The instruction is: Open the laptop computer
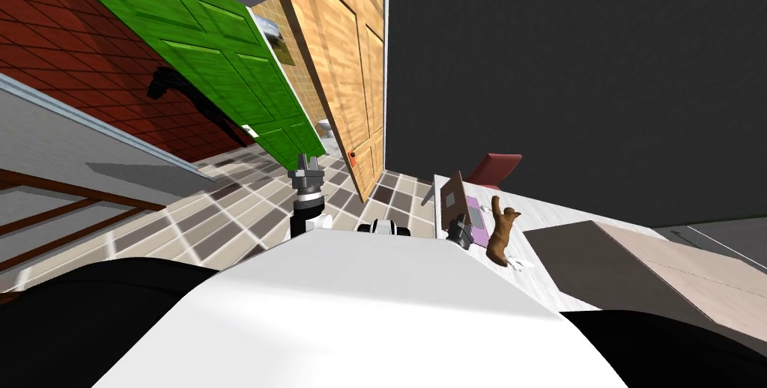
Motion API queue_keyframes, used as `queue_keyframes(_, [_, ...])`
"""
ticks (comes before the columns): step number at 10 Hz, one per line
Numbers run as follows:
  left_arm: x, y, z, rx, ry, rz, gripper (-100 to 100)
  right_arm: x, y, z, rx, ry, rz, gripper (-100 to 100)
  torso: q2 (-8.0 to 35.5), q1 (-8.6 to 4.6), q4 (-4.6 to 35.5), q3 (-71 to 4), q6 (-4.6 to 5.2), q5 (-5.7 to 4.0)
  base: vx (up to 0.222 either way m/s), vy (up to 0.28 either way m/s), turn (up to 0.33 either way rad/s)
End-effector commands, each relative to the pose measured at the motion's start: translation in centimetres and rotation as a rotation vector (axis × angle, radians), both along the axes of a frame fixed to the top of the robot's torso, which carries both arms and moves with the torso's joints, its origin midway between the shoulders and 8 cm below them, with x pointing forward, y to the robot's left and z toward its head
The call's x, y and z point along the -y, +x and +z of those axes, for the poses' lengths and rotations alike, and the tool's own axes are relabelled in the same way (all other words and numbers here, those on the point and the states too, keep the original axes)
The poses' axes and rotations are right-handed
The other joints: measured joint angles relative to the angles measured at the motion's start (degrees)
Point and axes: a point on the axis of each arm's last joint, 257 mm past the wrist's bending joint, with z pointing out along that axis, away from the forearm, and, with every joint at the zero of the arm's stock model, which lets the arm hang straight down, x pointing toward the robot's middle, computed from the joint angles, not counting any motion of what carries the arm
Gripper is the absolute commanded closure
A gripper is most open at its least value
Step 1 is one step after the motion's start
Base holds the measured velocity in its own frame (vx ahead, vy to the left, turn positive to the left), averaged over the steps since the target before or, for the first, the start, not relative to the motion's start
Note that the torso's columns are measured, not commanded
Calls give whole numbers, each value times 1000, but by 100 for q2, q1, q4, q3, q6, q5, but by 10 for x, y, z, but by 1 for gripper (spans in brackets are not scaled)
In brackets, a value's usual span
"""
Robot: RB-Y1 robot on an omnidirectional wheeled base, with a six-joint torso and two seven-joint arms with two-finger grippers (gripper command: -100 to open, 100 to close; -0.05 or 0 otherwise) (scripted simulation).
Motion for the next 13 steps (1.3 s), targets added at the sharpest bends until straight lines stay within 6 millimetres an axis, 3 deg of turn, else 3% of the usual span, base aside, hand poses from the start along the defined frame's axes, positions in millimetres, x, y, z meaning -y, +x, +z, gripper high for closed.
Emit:
queue_keyframes(1, [0,0,0,0,0,0,0,30,20,-18,-81,-25,-14,100,-19,-11,-19,-8,13,-11,-38,110,-122])
queue_keyframes(3, [0,0,0,0,0,0,0,46,28,-32,-146,-41,-20,100,-43,-65,-30,-23,6,-28,-30,42,-15])
queue_keyframes(4, [0,0,0,0,0,0,0,45,29,-37,-159,-35,-9,100,-58,-81,-36,-30,-1,-39,-7,-15,-11])
queue_keyframes(5, [0,0,0,0,0,0,0,67,40,-36,-187,-62,-29,100,-76,-86,-46,-36,-10,-54,-37,74,-170])
queue_keyframes(7, [0,0,0,0,0,0,0,88,55,-43,-216,-49,-51,100,-67,-74,-48,-31,6,-48,-39,78,-89])
queue_keyframes(10, [0,0,0,0,0,0,0,91,54,-66,-292,-41,-24,100,-94,-83,-55,-45,-23,-66,-3,-14,-2])
queue_keyframes(11, [0,0,0,0,0,0,0,119,61,-63,-309,-53,-58,100,-95,-69,-56,-45,-33,-70,-33,64,-145])
queue_keyframes(13, [0,0,0,0,0,0,0,138,72,-72,-330,-28,-87,100,-70,-44,-49,-35,-14,-49,-39,76,-87])
